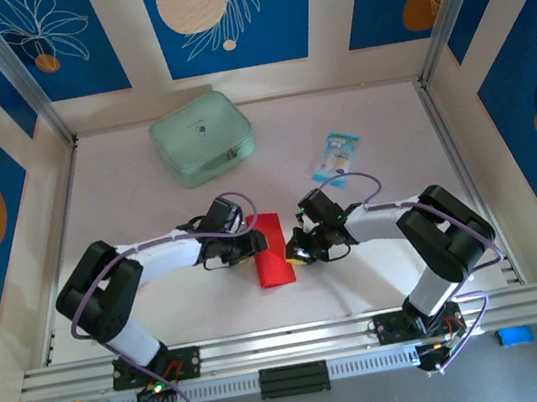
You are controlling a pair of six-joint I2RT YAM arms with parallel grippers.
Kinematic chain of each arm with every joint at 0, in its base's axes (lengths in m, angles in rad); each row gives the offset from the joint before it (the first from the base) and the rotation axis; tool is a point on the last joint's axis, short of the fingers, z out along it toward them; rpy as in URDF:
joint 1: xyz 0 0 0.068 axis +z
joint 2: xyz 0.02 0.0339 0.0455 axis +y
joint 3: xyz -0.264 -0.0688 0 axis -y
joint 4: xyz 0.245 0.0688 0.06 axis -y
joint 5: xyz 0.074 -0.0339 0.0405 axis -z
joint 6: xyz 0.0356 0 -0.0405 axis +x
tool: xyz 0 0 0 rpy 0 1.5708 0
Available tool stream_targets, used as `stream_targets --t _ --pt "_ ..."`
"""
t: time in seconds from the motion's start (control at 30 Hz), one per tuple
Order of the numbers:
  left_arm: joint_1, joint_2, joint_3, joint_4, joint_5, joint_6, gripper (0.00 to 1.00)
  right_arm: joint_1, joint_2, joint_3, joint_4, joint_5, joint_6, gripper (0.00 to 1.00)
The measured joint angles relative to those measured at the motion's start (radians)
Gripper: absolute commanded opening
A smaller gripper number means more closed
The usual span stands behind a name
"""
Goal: Fold a paper plane with a square sheet of paper (pick it up from the middle)
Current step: Hold the square sheet of paper at the center of the table.
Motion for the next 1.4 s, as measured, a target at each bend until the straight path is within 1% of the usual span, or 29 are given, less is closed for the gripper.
stream_targets --t 0.2,0.27,0.33,0.4,0.53,0.63,0.73,0.83,1.0,1.2,1.4 --pt "0.001 0.008 0.008 -0.022 -0.010 0.009 0.49 0.000 -0.032 -0.004 -0.009 0.006 -0.003 0.20" --pt "0.001 0.018 0.024 -0.045 -0.013 0.017 0.48 -0.001 -0.086 -0.008 -0.030 0.034 -0.005 0.22" --pt "0.001 0.027 0.039 -0.069 -0.016 0.024 0.48 -0.004 -0.167 -0.011 -0.061 0.076 -0.010 0.26" --pt "0.001 0.033 0.051 -0.086 -0.017 0.035 0.48 -0.014 -0.251 -0.016 -0.081 0.113 -0.015 0.28" --pt "0.000 0.043 0.069 -0.111 -0.019 0.046 0.49 -0.066 -0.402 -0.060 -0.103 0.160 -0.025 0.30" --pt "0.000 0.050 0.078 -0.126 -0.019 0.056 0.49 -0.108 -0.449 -0.099 -0.123 0.171 -0.030 0.31" --pt "0.000 0.064 0.099 -0.153 -0.019 0.072 0.49 -0.134 -0.460 -0.127 -0.146 0.171 -0.030 0.31" --pt "0.000 0.077 0.120 -0.183 -0.023 0.084 0.49 -0.138 -0.461 -0.135 -0.157 0.170 -0.031 0.34" --pt "0.000 0.082 0.129 -0.195 -0.023 0.091 0.49 -0.138 -0.468 -0.135 -0.158 0.170 -0.030 0.34" --pt "0.000 0.087 0.132 -0.200 -0.024 0.091 0.49 -0.138 -0.468 -0.135 -0.157 0.167 -0.031 0.34" --pt "0.000 0.087 0.132 -0.198 -0.024 0.090 0.50 -0.138 -0.463 -0.135 -0.146 0.153 -0.034 0.32"
